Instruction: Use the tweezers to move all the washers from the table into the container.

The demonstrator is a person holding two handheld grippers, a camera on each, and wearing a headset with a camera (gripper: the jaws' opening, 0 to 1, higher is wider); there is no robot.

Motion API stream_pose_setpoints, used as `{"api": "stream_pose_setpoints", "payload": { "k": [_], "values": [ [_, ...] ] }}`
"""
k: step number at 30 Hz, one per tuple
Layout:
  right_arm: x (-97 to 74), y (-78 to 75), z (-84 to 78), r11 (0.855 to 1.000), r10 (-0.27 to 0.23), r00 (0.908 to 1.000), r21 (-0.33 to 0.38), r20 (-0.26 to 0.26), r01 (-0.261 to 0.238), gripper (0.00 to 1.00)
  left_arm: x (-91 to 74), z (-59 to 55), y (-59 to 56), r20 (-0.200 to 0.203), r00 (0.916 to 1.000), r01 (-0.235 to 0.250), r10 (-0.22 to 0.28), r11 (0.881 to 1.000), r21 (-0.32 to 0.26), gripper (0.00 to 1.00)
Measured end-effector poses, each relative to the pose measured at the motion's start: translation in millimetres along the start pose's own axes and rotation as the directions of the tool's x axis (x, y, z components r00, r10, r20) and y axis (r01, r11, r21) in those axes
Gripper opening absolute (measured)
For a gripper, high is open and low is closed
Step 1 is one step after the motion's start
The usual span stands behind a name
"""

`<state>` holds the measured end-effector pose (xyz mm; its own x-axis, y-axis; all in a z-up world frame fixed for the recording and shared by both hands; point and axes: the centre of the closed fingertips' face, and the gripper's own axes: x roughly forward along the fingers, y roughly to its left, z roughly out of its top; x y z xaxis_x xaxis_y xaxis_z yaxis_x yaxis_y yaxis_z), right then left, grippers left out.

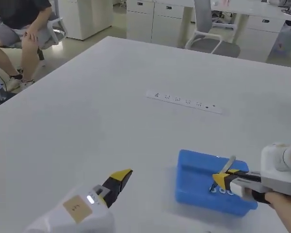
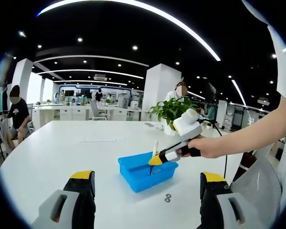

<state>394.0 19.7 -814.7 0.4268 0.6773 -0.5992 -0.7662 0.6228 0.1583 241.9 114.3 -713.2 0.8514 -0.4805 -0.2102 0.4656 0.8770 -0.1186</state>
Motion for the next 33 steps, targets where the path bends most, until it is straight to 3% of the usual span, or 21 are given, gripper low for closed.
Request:
{"api": "stream_pose_setpoints", "payload": {
  "k": [5, 16, 21, 27, 33],
  "values": [
    [-6.0, 7.4, 8.4, 1.0, -0.005, 0.9997, -0.006, 0.026, 0.005, 0.04, 0.3, 0.1, -1.1, -0.003, 1.0, 0.003, -0.003, 1.0, 0.001, 0.93],
    [-31.1, 32.1, 32.6, 0.996, 0.011, 0.9963, -0.095, 0.085, -0.003, 0.04, 0.1, 0.0, -0.7, -0.002, 1.0, 0.002, -0.002, 1.0, 0.001, 0.93],
    [-39.7, 51.3, 34.7, 0.985, 0.026, 0.9965, -0.171, 0.08, -0.013, 0.04, 0.4, -0.2, -2.6, -0.005, 1.0, 0.007, -0.007, 1.0, 0.004, 0.92],
    [-50.1, 70.3, 41.1, 0.982, 0.048, 0.9929, -0.187, 0.109, -0.027, 0.04, 0.2, -0.3, -2.1, -0.003, 1.0, 0.006, -0.006, 1.0, 0.004, 0.92],
    [-55.7, 86.5, 38.1, 0.967, 0.058, 0.994, -0.251, 0.093, -0.033, 0.04, 0.6, -0.4, -3.4, -0.006, 0.9999, 0.01, -0.01, 1.0, 0.006, 0.92]
  ]
}}
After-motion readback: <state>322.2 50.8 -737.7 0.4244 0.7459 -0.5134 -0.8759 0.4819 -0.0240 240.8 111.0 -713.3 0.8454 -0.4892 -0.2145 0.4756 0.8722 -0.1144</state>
